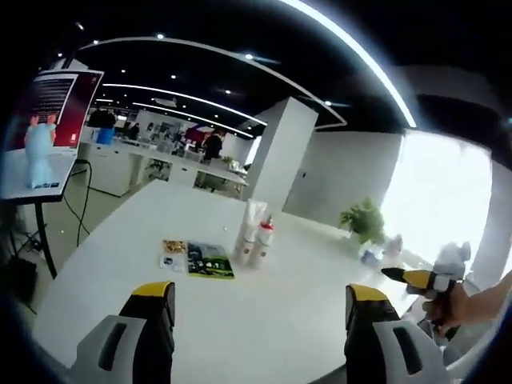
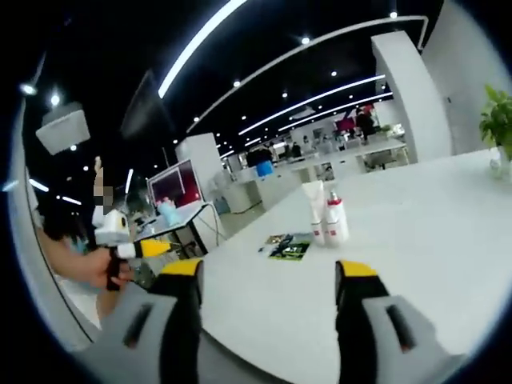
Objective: Arrange the skincare products in the storage area until every visible bottle or jar stands upright without overlapping.
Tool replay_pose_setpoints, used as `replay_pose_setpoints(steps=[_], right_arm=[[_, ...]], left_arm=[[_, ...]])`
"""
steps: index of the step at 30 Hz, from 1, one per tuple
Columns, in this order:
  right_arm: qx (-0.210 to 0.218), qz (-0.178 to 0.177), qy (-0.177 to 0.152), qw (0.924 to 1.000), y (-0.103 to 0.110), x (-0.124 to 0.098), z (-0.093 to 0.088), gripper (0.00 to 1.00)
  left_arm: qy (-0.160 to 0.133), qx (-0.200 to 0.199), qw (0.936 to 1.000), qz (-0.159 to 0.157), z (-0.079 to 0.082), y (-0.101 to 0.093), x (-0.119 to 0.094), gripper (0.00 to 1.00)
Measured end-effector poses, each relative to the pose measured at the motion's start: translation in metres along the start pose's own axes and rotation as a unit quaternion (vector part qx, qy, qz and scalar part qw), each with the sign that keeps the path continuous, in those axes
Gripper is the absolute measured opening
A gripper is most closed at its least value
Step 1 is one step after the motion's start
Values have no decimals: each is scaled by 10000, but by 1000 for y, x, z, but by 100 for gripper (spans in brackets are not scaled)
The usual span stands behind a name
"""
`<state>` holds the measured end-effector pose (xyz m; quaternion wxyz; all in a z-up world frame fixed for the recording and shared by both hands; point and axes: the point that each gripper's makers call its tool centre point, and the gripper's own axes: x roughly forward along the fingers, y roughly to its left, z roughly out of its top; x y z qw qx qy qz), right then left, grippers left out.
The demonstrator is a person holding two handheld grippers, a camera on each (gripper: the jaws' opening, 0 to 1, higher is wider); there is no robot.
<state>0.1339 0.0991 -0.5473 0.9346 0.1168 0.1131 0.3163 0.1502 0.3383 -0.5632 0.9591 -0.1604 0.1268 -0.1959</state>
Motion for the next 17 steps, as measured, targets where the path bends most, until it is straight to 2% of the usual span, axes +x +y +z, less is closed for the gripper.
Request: replay_pose_setpoints(steps=[3, 6, 9, 11, 14, 15, 17], right_arm=[[-100, -141, -168, 9997, -7, -2, 6, 80], [-121, -297, -235, 9992, -20, -1, 7, 84], [-195, -492, -83, 9986, -33, 3, 2, 85], [-180, -543, -162, 9982, -37, 3, 5, 85], [-180, -610, -183, 9978, -36, 5, 7, 88], [-82, -586, -267, 9979, -32, 6, 9, 88], [-143, -547, -282, 9980, -25, 9, 8, 89]], left_arm=[[-152, -47, 9999, 0, 6, 1, 6, 94], [-440, -93, 9989, -126, 14, -2, 13, 100], [-427, -280, 9987, -92, 13, 0, 16, 100], [-520, -221, 9984, -15, 16, 1, 15, 100], [-539, -272, 9982, 44, 15, 1, 15, 100], [-525, -274, 9982, 52, 14, 1, 15, 100], [-533, -205, 9984, 46, 16, -2, 13, 100]])
